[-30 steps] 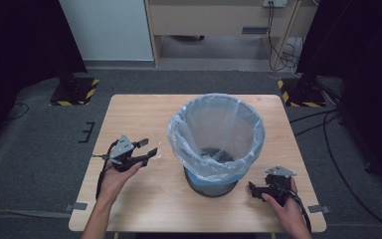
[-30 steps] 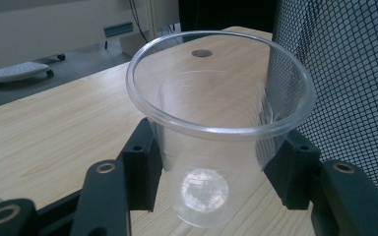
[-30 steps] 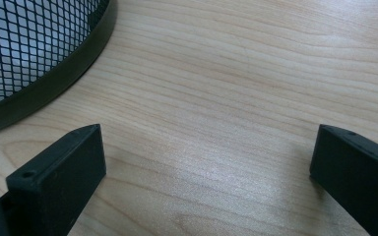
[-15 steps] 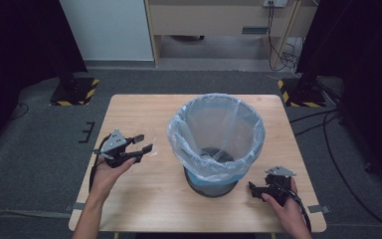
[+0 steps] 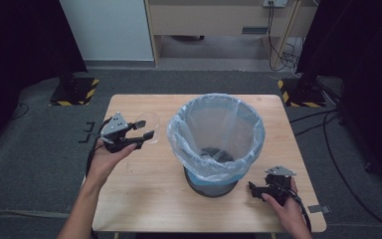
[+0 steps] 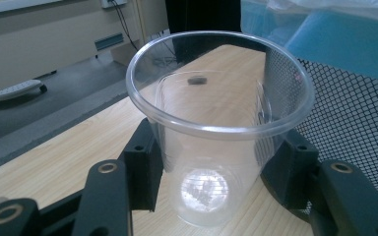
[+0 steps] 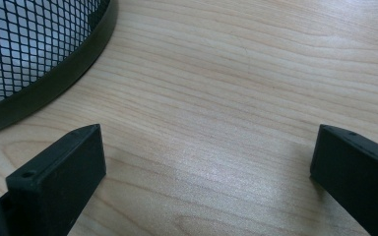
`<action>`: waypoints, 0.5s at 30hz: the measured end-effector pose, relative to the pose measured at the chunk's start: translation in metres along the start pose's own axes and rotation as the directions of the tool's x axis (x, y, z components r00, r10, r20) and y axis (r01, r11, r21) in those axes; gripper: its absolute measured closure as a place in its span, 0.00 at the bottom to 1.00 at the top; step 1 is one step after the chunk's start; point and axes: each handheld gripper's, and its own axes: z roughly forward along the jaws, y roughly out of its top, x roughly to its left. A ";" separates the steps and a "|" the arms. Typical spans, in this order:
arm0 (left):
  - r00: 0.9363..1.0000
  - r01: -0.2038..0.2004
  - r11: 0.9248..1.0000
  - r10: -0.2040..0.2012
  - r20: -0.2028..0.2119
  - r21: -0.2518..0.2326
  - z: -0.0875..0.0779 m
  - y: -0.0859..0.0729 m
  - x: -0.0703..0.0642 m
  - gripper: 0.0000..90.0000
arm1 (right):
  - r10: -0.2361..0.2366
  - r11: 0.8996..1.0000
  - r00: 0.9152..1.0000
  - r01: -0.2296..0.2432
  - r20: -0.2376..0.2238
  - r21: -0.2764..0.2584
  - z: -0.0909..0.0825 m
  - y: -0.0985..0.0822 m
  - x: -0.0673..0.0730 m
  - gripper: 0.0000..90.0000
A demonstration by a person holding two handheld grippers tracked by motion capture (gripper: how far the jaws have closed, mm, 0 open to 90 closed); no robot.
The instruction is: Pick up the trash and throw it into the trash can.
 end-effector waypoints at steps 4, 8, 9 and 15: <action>1.000 -0.005 1.000 0.005 0.000 0.001 -0.003 0.006 0.001 0.51 | 0.001 1.000 1.000 -0.001 0.001 0.000 0.000 0.000 0.000 0.00; 1.000 -0.020 1.000 0.020 -0.018 0.019 -0.013 0.018 0.001 0.51 | 0.001 1.000 1.000 -0.001 0.001 0.000 0.000 0.000 0.000 0.00; 1.000 -0.020 1.000 0.020 -0.018 0.019 -0.013 0.018 0.001 0.51 | 0.001 1.000 1.000 -0.001 0.001 0.000 0.000 0.000 0.000 0.00; 0.999 -0.053 0.998 0.053 -0.001 0.027 -0.023 0.038 -0.008 0.51 | 0.001 1.000 1.000 -0.001 0.001 0.000 0.000 0.000 0.000 0.00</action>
